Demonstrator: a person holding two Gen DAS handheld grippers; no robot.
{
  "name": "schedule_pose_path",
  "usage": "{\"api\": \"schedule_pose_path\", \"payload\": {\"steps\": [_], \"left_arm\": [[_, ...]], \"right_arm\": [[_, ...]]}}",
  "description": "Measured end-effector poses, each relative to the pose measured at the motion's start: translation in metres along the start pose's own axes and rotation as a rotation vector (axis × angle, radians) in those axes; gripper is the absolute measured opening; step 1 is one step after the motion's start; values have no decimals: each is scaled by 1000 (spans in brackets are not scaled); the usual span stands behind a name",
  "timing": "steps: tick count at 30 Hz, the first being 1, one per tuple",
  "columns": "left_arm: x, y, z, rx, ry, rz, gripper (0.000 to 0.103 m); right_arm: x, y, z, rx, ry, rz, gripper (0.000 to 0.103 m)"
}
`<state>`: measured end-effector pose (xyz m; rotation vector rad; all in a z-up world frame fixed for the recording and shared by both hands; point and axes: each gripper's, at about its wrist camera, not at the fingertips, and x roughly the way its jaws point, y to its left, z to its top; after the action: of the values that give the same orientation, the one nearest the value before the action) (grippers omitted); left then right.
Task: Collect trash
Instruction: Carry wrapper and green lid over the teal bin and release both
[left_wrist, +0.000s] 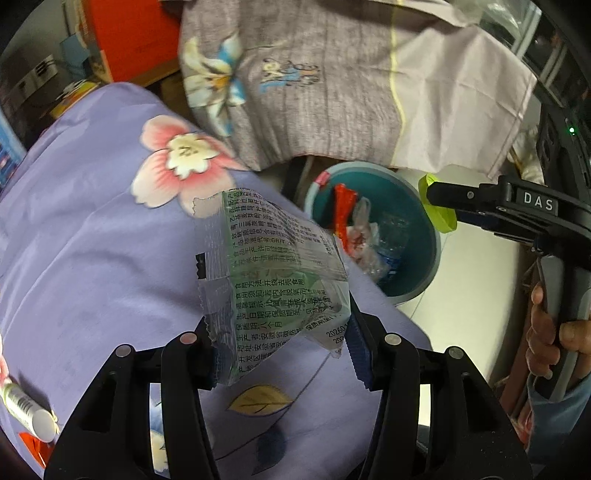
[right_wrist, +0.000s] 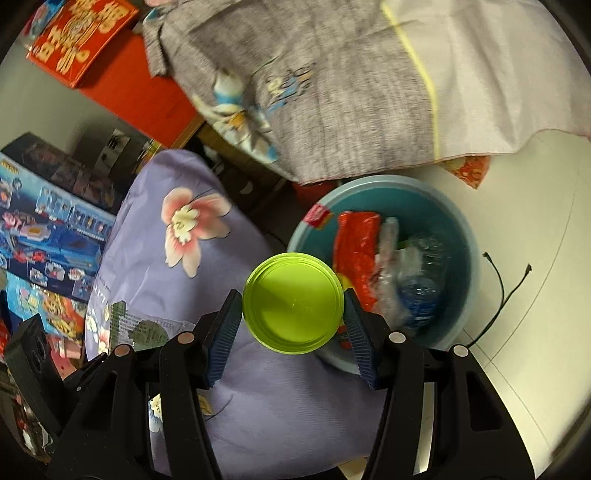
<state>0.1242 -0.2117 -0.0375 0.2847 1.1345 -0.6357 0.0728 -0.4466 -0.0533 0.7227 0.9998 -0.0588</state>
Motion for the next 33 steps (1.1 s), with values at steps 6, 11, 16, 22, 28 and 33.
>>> {"api": "schedule_pose_path", "payload": {"steps": [6,11,16,22,28,33], "left_arm": [[18,-28,10,51,29,-21,54],[38,-53,19,91,63,-43,54],[58,-77,28,124,86,-71,56],[77,-99,35,157,101,-82,73],[87,-94,38,133,115,-85,89],[89,-82,39,100,123,-69,91]], "right_arm": [[-5,-30,0,49,-7,0,53],[-8,-52,-1,90,-8,-12,54],[-9,-67,1,111,-5,-30,54],[-7,-80,5,130,6,-49,54],[0,-82,9,134,22,-49,54],[12,-80,10,128,46,-50,54]]}}
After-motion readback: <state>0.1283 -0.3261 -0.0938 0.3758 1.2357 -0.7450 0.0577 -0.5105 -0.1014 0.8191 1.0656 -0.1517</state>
